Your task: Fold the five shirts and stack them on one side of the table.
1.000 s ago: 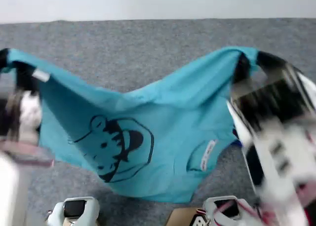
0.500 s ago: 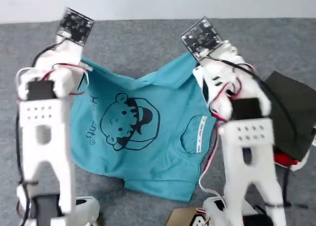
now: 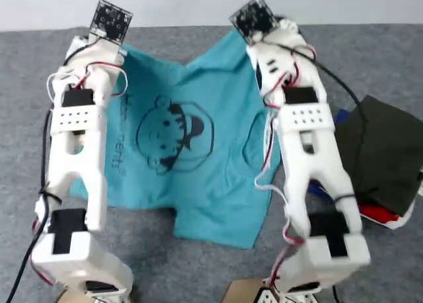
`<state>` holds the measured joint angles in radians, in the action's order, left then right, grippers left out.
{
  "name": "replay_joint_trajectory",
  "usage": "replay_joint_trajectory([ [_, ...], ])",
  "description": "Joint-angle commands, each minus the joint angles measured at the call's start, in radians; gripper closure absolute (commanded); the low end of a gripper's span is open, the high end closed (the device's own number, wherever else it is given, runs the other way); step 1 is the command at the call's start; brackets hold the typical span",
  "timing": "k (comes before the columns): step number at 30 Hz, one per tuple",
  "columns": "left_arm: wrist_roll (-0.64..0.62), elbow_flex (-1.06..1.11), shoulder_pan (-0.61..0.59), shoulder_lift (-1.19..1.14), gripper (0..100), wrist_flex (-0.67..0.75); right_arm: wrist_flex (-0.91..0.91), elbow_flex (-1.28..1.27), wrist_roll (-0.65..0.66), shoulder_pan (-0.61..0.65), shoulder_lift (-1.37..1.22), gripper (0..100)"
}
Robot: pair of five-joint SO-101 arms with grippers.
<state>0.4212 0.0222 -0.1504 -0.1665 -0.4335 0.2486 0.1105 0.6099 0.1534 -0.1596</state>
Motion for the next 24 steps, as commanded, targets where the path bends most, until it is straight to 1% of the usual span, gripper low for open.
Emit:
replay_joint_trajectory([
  [1,0.009,-0.11,-0.005,-0.018,99,0.044,-0.015,0.288,0.008,-0.005,-0.101,98.8],
  [6,0.009,-0.193,-0.011,-0.064,99,0.043,0.087,0.505,0.061,0.008,-0.24,98.8],
  [9,0.009,-0.208,-0.012,-0.074,99,0.012,0.156,0.549,0.068,0.013,-0.262,98.8],
  [13,0.018,-0.208,-0.012,-0.074,99,-0.112,0.278,0.551,0.069,0.028,-0.262,98.8],
  [17,0.117,-0.206,-0.014,-0.075,99,-0.242,0.481,0.571,0.071,0.047,-0.259,98.8],
  [21,0.169,-0.206,-0.015,-0.075,99,-0.362,0.73,0.597,0.071,0.071,-0.226,98.8],
  [24,0.244,-0.209,-0.015,-0.075,99,-0.454,0.888,0.597,0.066,0.084,-0.196,98.8],
])
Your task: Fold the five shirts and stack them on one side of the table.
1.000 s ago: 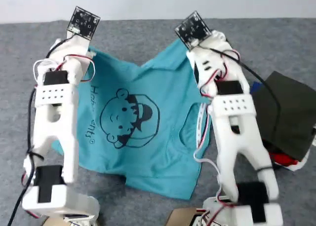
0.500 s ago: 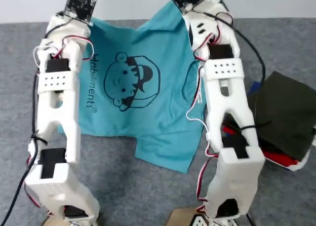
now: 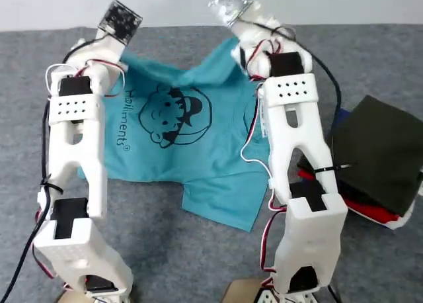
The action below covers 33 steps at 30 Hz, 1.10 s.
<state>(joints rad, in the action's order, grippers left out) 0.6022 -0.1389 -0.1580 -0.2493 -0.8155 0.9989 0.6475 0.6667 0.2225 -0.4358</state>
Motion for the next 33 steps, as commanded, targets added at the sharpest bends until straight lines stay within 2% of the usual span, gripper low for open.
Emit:
replay_joint_trajectory([
  [1,0.08,-0.048,-0.008,0.008,99,-0.1,0.182,0.06,0.009,0.018,0.091,98.8],
  [9,0.098,-0.048,-0.015,0.014,99,-0.272,0.46,0.06,0.006,0.022,0.194,98.8],
  [17,0.219,-0.047,-0.064,0.008,99,-0.387,0.789,0.058,-0.072,0.071,0.263,98.8],
  [22,0.249,-0.044,-0.109,-0.009,99,-0.391,0.799,-0.054,-0.12,0.085,0.328,98.8],
  [26,0.253,-0.045,-0.135,-0.066,99,-0.393,0.799,-0.258,-0.12,0.148,0.444,98.8],
  [33,0.253,-0.047,-0.166,-0.098,99,-0.419,0.796,-0.609,-0.153,0.173,0.673,98.8],
])
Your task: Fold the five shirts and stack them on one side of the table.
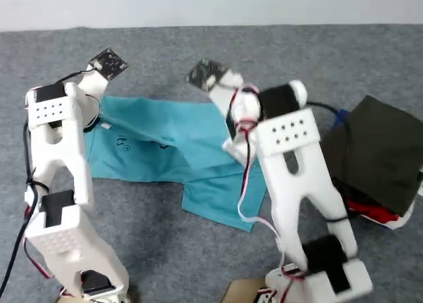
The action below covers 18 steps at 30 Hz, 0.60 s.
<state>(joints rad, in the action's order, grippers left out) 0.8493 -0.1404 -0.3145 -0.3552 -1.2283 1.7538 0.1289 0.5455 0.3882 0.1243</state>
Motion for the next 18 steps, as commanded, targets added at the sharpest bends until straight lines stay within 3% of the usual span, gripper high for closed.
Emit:
replay_joint_trajectory([
  [1,0.006,-0.045,-0.009,0.008,99,-0.006,0.041,-0.129,-0.041,0.007,0.136,98.8],
  [7,0.006,-0.042,-0.006,0.006,99,-0.006,0.035,-0.339,-0.072,0.008,0.245,98.8],
  [14,0.008,-0.041,-0.006,0.006,99,-0.008,-0.113,-0.566,-0.072,0.074,0.265,98.8],
  [18,0.089,-0.044,-0.006,0.017,99,-0.063,-0.213,-0.649,-0.072,0.071,0.265,98.8],
])
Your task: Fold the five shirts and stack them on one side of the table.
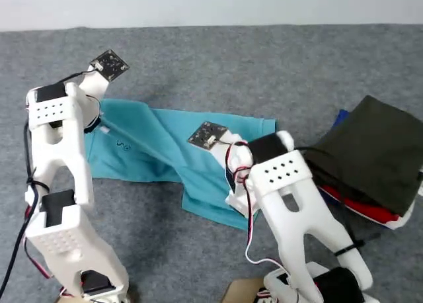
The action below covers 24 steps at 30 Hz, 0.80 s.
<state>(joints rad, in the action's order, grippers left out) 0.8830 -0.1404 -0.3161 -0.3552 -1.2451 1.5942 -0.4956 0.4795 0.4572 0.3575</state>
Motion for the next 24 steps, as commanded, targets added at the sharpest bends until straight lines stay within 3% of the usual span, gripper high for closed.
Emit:
replay_joint_trajectory([
  [1,0.086,-0.048,-0.005,0.017,99,-0.078,-0.064,-0.035,-0.006,0.002,0.031,98.8],
  [5,0.176,-0.048,-0.021,0.017,99,-0.144,-0.071,-0.052,-0.006,0.002,0.03,98.8],
  [14,0.278,-0.061,-0.054,0.018,91,-0.146,-0.084,-0.046,-0.041,0.001,0.038,98.3],
  [20,0.276,-0.248,-0.057,0.018,88,-0.282,-0.019,0.057,-0.081,0.001,0.041,80.0],
  [24,0.281,-0.4,-0.057,0.017,88,-0.404,0.024,0.198,-0.091,0.001,0.033,77.7],
])
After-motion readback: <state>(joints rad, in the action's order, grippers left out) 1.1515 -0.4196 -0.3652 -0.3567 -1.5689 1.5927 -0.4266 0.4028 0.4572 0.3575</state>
